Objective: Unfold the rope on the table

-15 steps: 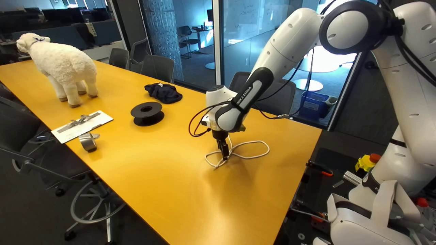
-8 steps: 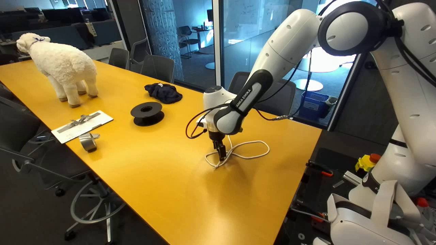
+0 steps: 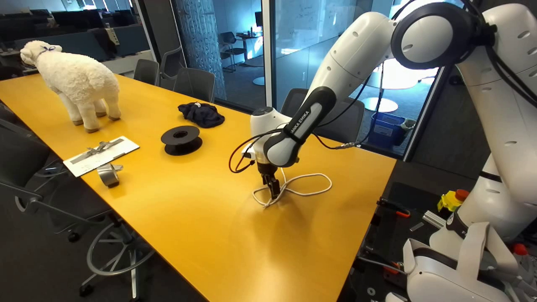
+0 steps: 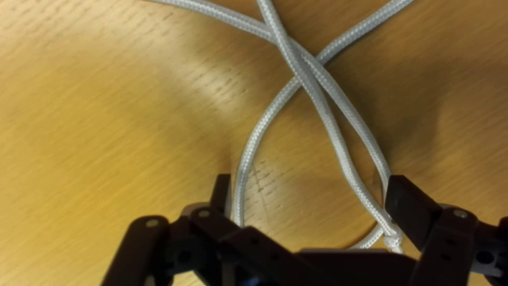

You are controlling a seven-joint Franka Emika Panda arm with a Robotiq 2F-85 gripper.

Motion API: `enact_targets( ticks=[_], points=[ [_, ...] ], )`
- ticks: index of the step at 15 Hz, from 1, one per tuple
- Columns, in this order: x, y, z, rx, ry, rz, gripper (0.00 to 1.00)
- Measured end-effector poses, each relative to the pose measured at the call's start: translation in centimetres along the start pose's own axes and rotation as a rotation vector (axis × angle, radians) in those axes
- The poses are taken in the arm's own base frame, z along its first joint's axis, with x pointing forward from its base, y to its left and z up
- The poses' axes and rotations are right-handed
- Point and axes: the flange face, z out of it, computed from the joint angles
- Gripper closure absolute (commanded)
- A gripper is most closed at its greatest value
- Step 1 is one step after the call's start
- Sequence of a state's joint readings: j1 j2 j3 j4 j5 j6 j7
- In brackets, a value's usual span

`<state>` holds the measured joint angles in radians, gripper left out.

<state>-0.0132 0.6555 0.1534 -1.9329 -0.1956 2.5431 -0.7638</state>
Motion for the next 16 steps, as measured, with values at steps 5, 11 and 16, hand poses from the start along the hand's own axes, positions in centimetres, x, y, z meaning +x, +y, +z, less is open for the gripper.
enact_targets(
  ticks=[5,11,16],
  points=[
    [-0.08,-0.14,0.57,-0.001,-0.013,-0.035,0.0],
    [-0.17,-0.13,0.92,-0.002,-0.019,-0.05,0.0],
    [-0.15,-0.07,0.92,-0.004,-0.019,-0.062,0.0]
  ],
)
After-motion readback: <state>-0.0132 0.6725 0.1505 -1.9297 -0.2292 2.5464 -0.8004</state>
